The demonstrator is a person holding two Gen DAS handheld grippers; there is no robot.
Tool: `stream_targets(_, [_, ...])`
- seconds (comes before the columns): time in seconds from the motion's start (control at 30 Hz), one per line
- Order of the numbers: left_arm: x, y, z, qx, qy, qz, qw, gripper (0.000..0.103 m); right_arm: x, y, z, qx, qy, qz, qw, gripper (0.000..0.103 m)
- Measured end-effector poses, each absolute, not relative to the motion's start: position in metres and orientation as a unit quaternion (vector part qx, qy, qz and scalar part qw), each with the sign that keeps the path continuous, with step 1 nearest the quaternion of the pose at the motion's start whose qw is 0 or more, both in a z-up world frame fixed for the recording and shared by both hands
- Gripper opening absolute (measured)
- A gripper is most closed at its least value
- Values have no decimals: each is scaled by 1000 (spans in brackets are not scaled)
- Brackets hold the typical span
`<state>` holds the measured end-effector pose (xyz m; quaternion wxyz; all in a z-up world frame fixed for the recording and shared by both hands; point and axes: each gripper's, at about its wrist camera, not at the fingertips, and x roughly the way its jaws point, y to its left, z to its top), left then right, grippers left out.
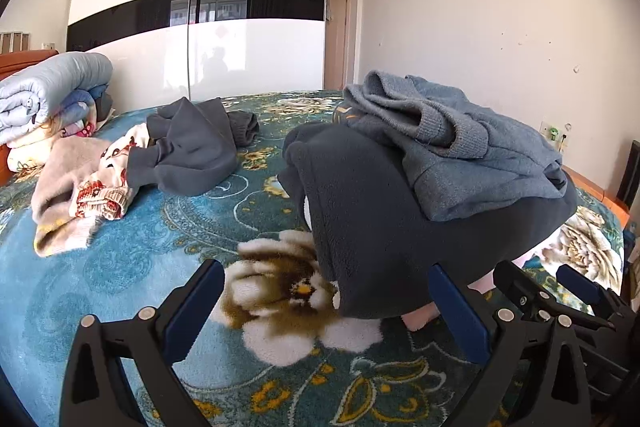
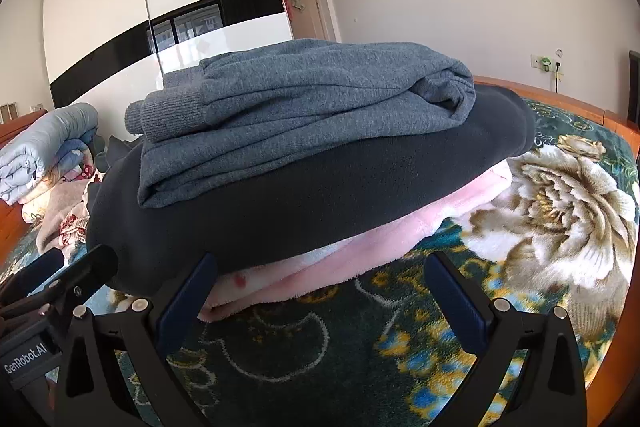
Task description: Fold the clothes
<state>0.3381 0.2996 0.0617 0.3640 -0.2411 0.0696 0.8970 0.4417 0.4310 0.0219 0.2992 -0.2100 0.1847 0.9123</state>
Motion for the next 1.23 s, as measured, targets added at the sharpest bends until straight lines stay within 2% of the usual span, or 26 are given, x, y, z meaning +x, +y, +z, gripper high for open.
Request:
stream_targets(0.5, [338,301,46,-255,98,893,358,103,463,425,15,-214,173,904,326,103])
stream_targets(0.83, [326,291,40,-275,69,895,345,103,464,423,14,-221,161,903,332,103])
stream_targets(1.23, [329,290,38,-271,73,898,338,103,469,423,12,-225,151,901,337,103])
